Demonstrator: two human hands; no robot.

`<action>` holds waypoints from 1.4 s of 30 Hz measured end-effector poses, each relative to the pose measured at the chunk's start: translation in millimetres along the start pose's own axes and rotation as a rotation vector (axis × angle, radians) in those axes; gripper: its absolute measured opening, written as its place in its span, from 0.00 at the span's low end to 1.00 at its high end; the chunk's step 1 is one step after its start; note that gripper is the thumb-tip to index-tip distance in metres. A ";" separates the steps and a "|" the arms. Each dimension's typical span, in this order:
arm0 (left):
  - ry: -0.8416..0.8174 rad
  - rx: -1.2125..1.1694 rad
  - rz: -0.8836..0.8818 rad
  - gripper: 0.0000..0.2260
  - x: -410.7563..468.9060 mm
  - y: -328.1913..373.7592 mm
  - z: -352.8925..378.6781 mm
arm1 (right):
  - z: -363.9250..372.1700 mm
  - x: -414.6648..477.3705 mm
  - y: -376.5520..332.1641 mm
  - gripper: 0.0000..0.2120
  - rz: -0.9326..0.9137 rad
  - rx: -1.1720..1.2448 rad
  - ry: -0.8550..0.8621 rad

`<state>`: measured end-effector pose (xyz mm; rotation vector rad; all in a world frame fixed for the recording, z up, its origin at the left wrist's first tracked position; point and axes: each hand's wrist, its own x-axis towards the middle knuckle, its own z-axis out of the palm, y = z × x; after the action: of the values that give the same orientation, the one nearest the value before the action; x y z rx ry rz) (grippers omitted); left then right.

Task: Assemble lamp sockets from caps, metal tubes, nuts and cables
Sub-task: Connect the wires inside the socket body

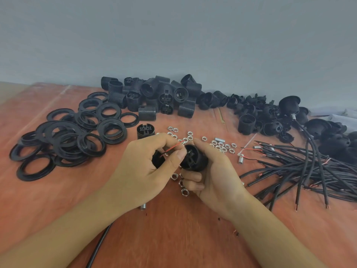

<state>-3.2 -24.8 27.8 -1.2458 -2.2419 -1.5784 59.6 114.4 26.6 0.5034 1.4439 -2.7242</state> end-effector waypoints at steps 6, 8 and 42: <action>0.014 0.088 0.044 0.04 0.7 -1.9 -1.7 | -0.7 1.7 2.5 0.11 -0.063 -0.053 0.027; 0.009 0.100 0.054 0.04 0.7 -2.6 -2.2 | -1.4 2.4 3.7 0.10 -0.099 -0.094 0.034; 0.113 0.068 0.076 0.04 -2.4 -11.9 5.8 | -1.2 0.3 23.7 0.03 -0.658 -0.605 0.055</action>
<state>-7.9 -22.7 15.3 -1.1778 -2.1348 -1.4931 63.5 101.8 6.9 0.0710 2.6898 -2.4143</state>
